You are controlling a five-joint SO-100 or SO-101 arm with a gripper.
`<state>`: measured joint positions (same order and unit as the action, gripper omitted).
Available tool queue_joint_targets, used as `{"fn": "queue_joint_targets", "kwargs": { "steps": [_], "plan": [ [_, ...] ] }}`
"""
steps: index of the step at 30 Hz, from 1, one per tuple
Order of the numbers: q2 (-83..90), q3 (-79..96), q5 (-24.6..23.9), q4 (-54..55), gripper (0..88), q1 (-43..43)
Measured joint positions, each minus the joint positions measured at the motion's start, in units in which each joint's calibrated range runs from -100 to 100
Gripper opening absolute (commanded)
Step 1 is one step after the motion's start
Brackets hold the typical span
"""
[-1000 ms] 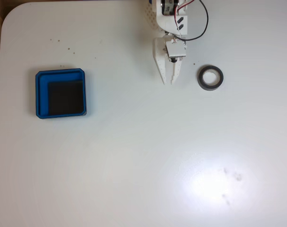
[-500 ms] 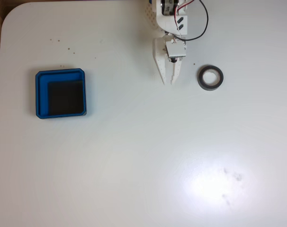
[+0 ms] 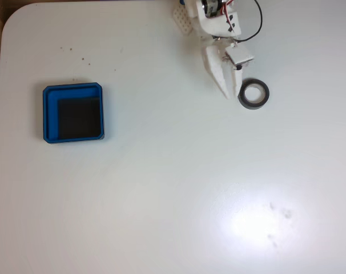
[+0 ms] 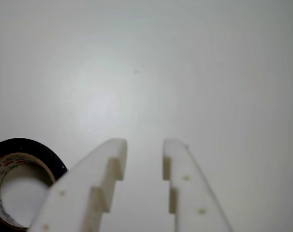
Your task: Pick the black tape roll and drop it in the blue box
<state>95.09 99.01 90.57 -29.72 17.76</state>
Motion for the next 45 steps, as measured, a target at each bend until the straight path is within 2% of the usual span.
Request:
{"fn": "queue_joint_targets", "kwargs": {
  "steps": [8,14,20,24,34,37,45],
  "plan": [
    [0.00,0.00,0.00,0.00,1.2,12.57],
    [0.00,0.00,0.00,-0.74,1.2,13.95],
    [-1.27,-1.26,0.00,-8.13,1.2,13.85],
    [-11.18,-7.62,0.00,-12.97,1.2,13.85],
    [-44.03,-37.85,0.58,-21.02,1.6,14.05],
    [-51.91,-44.22,0.58,-25.45,4.8,14.05],
    [-62.40,-50.13,0.58,-33.50,22.4,16.82]
  ]
}}
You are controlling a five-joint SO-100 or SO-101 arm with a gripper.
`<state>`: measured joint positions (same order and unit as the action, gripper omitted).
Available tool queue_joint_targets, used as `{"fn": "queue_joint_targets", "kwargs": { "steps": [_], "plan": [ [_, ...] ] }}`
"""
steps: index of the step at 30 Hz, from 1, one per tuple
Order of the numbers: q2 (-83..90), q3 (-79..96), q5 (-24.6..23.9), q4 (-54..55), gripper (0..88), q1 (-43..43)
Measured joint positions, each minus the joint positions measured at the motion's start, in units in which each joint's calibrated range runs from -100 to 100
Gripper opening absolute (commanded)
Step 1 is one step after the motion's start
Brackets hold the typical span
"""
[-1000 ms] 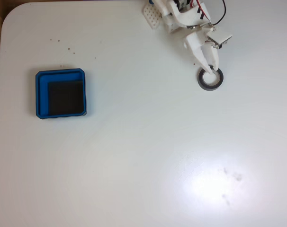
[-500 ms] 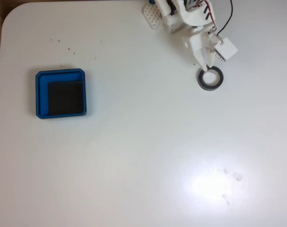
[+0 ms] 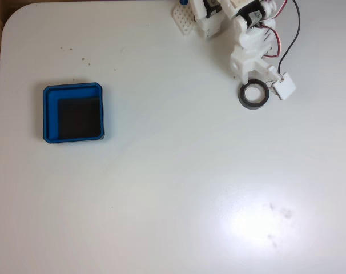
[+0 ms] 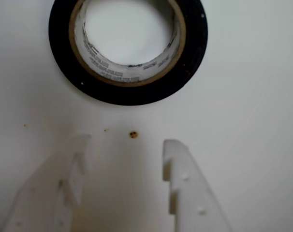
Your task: Pick the black tape roll and drop it in the blue box
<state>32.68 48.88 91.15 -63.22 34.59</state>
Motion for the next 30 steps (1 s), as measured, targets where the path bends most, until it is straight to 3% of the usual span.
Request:
{"fn": "queue_joint_targets", "kwargs": {
  "steps": [14,30],
  "plan": [
    [-8.04,-2.60,0.00,0.08,24.3,6.23],
    [-18.12,-2.87,0.00,10.76,23.9,6.23]
  ]
}}
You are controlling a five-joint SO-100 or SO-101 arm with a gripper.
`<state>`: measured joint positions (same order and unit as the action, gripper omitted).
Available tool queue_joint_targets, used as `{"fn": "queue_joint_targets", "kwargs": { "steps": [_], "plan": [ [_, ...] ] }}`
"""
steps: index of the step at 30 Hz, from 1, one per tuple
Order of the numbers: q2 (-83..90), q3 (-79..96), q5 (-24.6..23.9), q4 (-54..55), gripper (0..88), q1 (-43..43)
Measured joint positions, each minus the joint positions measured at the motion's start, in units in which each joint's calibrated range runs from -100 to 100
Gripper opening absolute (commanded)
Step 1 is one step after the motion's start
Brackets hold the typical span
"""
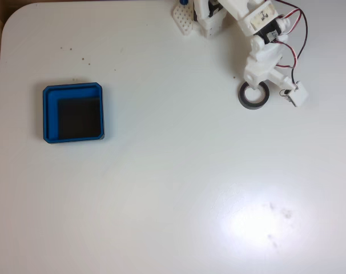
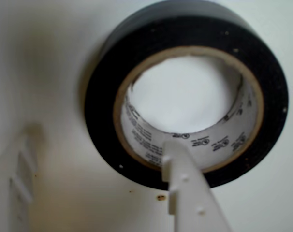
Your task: Pick the black tape roll and drop it in the blue box
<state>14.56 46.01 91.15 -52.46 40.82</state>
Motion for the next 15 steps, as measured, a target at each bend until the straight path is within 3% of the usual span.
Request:
{"fn": "queue_joint_targets", "kwargs": {
  "steps": [15],
  "plan": [
    [-6.01,0.00,0.00,4.60,23.9,0.00]
  ]
}}
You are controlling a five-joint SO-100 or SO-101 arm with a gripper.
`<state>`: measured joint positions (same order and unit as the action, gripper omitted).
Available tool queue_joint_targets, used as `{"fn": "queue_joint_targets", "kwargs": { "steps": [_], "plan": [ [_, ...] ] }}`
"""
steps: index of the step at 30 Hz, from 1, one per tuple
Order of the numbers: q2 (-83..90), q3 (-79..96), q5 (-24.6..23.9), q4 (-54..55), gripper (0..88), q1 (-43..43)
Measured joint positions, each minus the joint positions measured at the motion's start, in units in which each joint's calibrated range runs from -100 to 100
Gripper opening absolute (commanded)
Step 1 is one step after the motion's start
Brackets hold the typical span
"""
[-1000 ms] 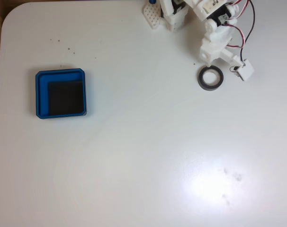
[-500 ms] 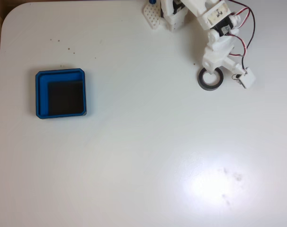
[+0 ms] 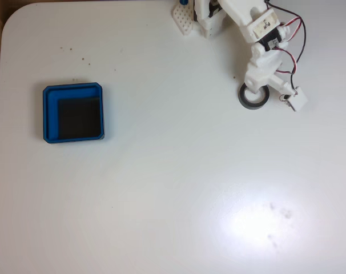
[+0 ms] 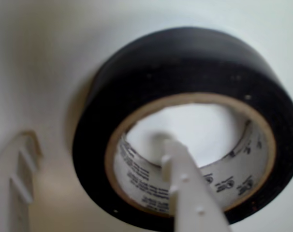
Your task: Pick the black tape roll and drop it in the blue box
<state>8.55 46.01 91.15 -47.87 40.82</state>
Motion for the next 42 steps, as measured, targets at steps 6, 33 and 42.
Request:
{"fn": "queue_joint_targets", "kwargs": {
  "steps": [6,33,42],
  "plan": [
    [-0.68,0.00,0.00,0.00,21.7,0.00],
    [14.65,0.00,-0.50,-1.56,0.7,-1.78],
    [24.56,-16.14,-0.50,-25.53,0.7,-28.90]
  ]
}}
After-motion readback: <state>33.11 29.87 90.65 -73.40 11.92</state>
